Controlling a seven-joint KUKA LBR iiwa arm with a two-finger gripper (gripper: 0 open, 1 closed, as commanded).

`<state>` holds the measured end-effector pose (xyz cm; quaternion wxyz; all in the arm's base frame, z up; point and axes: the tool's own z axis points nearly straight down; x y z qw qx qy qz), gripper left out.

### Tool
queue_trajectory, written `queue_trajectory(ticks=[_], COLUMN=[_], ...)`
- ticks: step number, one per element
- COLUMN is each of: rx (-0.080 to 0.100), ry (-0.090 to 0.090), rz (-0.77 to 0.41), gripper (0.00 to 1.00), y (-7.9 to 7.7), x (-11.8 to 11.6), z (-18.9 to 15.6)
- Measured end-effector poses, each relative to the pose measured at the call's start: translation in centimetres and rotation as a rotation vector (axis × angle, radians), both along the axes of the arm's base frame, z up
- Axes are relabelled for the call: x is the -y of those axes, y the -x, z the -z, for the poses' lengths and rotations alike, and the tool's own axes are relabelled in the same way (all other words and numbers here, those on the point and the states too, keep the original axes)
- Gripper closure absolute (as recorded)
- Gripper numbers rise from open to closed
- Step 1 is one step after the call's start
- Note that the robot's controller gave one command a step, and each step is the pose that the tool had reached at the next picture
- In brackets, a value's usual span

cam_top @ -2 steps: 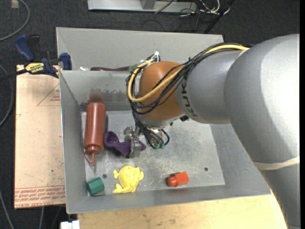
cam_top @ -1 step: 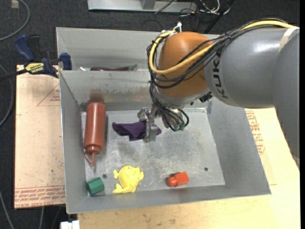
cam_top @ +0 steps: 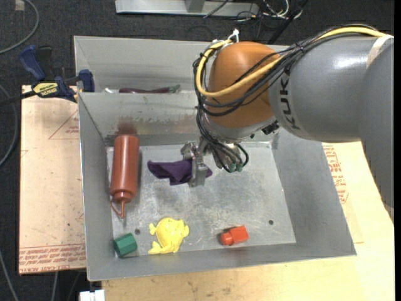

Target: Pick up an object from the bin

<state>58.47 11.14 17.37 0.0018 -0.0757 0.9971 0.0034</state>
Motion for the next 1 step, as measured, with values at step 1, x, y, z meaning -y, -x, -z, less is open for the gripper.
queue_trajectory(ticks=[1], rx=[0.004], ry=[-0.001], rz=[-0.01], gripper=[1.0], y=[-0.98], x=[-0.15], z=[-12.49])
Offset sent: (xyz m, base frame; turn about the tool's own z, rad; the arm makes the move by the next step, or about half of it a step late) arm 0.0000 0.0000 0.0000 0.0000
